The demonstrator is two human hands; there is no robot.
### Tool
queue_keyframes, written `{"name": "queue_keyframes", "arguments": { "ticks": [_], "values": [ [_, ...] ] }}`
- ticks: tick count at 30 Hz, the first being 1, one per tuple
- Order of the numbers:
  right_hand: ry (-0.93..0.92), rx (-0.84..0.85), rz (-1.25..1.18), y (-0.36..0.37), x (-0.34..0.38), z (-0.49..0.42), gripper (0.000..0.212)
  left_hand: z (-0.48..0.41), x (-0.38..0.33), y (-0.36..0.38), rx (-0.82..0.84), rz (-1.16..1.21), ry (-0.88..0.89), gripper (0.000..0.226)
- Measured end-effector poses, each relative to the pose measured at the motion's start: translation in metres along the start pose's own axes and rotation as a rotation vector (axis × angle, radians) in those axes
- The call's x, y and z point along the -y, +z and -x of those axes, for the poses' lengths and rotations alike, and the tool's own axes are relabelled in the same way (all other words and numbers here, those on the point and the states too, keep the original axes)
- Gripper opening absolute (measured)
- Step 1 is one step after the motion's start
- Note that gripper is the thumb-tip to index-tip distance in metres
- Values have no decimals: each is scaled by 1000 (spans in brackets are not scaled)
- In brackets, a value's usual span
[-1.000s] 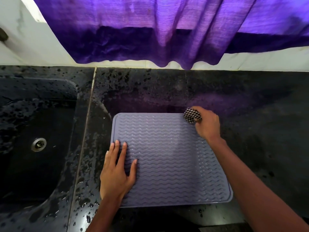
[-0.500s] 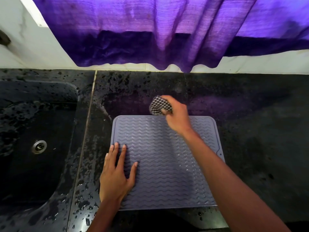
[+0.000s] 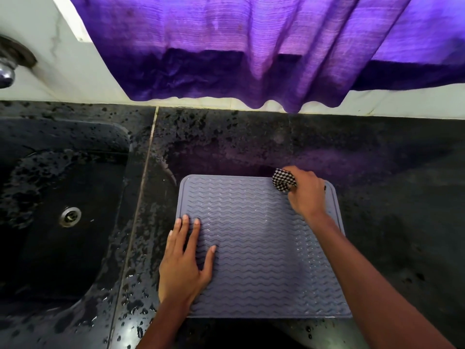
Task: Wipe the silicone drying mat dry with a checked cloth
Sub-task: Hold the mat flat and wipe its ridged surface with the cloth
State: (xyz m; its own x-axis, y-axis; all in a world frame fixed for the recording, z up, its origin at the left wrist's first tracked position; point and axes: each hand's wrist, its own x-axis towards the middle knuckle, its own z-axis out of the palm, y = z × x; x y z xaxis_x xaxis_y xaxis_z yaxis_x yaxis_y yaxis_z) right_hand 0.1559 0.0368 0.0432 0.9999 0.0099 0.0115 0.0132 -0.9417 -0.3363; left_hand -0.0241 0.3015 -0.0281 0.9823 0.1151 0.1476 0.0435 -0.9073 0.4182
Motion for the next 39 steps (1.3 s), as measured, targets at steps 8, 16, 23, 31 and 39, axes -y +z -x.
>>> {"name": "queue_keyframes", "arguments": {
  "ticks": [8, 16, 23, 31, 39],
  "values": [
    [-195, 93, -65, 28, 67, -6, 56, 0, 0, 0, 0, -29, 12, 73],
    [-339, 251, -247, 42, 125, -13, 56, 0, -1, -1, 25, -44, 11, 76],
    [-154, 62, -244, -14, 59, -9, 52, 1, -2, -2, 28, -31, -7, 77],
    [-67, 148, 23, -3, 3, -1, 49, 1, -2, -2, 21, -15, -17, 77],
    [-207, 84, -20, 26, 47, -8, 57, 0, -3, -2, 8, -3, -20, 76]
  ]
}}
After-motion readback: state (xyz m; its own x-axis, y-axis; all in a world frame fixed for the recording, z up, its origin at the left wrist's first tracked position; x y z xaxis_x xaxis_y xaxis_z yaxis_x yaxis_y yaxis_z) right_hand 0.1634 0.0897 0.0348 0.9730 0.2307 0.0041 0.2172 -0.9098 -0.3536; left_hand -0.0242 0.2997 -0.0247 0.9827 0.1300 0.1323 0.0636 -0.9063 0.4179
